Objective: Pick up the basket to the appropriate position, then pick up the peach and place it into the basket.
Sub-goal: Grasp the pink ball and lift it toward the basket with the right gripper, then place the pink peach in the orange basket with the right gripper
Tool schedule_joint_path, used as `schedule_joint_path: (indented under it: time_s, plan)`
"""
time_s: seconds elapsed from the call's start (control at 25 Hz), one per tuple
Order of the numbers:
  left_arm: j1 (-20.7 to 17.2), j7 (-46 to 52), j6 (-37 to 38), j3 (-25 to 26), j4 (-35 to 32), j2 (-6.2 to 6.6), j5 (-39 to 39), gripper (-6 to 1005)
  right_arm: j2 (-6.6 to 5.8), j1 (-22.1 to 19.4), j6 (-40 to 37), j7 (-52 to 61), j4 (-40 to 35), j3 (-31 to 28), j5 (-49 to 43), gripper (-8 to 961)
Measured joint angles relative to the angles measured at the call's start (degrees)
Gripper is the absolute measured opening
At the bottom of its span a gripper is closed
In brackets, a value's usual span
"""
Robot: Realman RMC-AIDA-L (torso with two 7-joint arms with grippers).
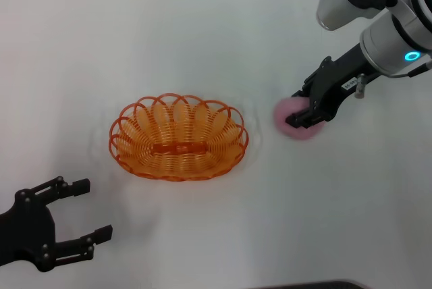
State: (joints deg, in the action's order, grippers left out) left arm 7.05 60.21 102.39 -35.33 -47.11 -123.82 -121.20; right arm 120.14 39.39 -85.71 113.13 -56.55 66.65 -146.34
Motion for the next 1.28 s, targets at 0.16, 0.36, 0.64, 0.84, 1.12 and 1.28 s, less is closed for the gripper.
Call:
schedule_joint_path:
  time_s: [0.16,0.36,0.64,0.84,1.12,1.28]
  plan:
    - [0.13,0.08,0.01,0.15,0.00,0.11,0.00,857,-0.06,0.14,-0.20,-0.22,-0.70,-0.41,0.06,493]
    - [0.41,0.08,0.35,0.58,0.03,0.13,0.00,857,-0.08,0.28,-2.38,-0.30,-1.66,-0.60,0.28,362]
    - [0.53,0.08,0.61,0.61,0.00,0.16,0.00,857,-0.02,1.86,-9.32,-0.45,-3.23,-0.74,1.62,302]
    - [0.52,0.08,0.62,0.61,0.00,0.16,0.00,857,0.08,3.16,-12.78,-1.03,-3.73,-1.27,3.01,257]
    - [0.51,0.08,0.61,0.61,0.00,0.16,0.01,856,0.35,4.75,-17.43,-1.27,-3.75,-1.35,4.08,230]
    - [0.63,0.08,0.62,0.62,0.00,0.16,0.01,856,0.38,4.73,-18.06,-1.71,-4.28,-1.34,6.79,231]
